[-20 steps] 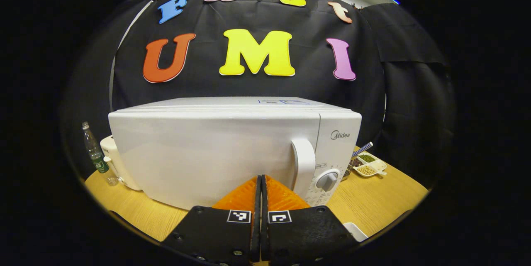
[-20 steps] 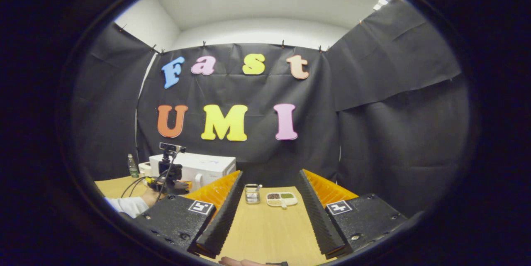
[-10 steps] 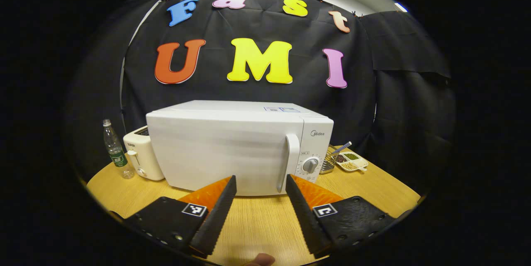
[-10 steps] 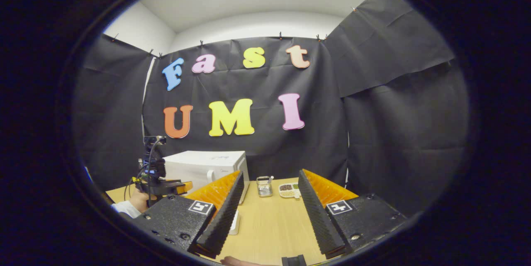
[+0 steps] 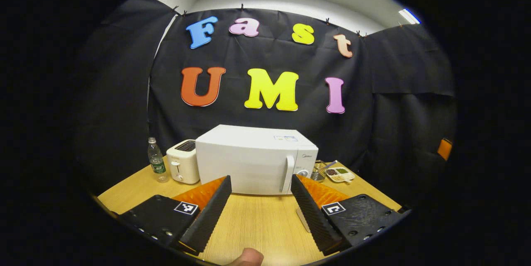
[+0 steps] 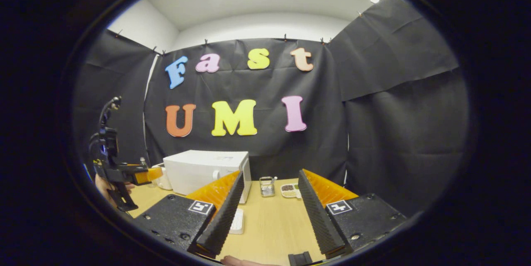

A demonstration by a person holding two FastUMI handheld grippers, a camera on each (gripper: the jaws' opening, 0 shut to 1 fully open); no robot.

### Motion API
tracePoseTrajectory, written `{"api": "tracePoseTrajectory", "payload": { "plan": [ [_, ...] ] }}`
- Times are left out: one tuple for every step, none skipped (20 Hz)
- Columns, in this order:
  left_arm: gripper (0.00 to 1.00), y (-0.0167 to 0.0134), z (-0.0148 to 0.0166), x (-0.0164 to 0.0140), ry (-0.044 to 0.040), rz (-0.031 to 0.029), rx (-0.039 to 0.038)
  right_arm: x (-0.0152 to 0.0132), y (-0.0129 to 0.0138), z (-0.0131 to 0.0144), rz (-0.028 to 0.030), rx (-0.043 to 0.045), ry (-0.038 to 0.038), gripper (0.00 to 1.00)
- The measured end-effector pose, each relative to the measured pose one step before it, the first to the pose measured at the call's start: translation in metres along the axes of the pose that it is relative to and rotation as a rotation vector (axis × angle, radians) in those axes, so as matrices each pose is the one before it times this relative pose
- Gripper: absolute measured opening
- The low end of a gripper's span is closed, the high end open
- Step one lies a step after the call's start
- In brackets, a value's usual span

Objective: Open the microwave oven with the left hand, put the food in, and close the microwave oven.

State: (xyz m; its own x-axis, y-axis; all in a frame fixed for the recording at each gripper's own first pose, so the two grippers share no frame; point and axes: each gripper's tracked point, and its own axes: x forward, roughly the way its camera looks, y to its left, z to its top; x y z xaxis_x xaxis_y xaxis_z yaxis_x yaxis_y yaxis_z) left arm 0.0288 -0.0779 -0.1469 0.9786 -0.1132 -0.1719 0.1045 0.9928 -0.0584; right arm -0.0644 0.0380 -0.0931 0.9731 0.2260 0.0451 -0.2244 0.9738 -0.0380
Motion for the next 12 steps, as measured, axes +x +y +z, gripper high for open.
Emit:
{"api": "tracePoseTrajectory", "payload": {
  "plan": [
    [0.92,0.00070,0.01117,-0.01488,-0.02102,0.00136,0.00544,-0.00303,0.00671,0.00406,0.00334,-0.00440,-0.00722,0.78],
    [0.92,-0.00112,0.00942,-0.01574,-0.01786,-0.00263,0.01325,-0.00311,0.00682,0.00441,0.00473,-0.00667,-0.00952,0.84],
    [0.92,-0.00074,0.00828,-0.01376,-0.01549,0.00120,0.01252,-0.00260,0.00600,0.00560,0.00376,-0.00324,-0.01627,0.77],
    [0.92,-0.00325,0.00682,-0.01363,-0.01599,-0.00211,0.01186,-0.00273,0.00540,0.00562,0.00253,-0.00029,-0.01473,0.87],
    [0.92,-0.00140,0.00477,-0.01417,-0.01006,-0.00223,0.01099,-0.00344,0.00594,0.00330,0.00275,0.00234,-0.01014,0.86],
    [0.92,-0.00243,0.00534,-0.01331,-0.01149,-0.00110,0.01000,-0.00249,0.00705,0.00246,0.00728,0.00026,-0.00427,0.88],
    [0.92,-0.00111,0.00353,-0.01198,-0.01123,-0.00080,0.00395,-0.00244,0.00833,0.00137,0.01130,-0.00208,-0.00317,0.95],
    [0.92,-0.00106,0.00293,-0.01105,-0.00906,0.00267,-0.00285,-0.00203,0.00789,0.00136,0.01132,-0.00500,0.00025,0.88],
    [0.92,0.00130,0.00195,-0.00912,-0.01035,0.01225,-0.00317,-0.00164,0.00632,0.00134,0.00786,-0.00542,-0.00157,0.89],
    [0.92,-0.00022,0.00308,-0.00886,-0.00855,0.00184,-0.00166,-0.00188,0.00633,0.00153,0.00533,-0.00685,0.00099,0.98],
    [0.92,-0.00203,0.00356,-0.00671,-0.01196,-0.00607,0.00223,-0.00139,0.00618,0.00098,0.00885,-0.00834,-0.00050,0.99],
    [0.82,-0.00304,0.00078,-0.00576,-0.00247,-0.00906,0.00745,-0.00093,0.00507,0.00095,0.00336,-0.00685,0.00092,0.99]
  ]
}}
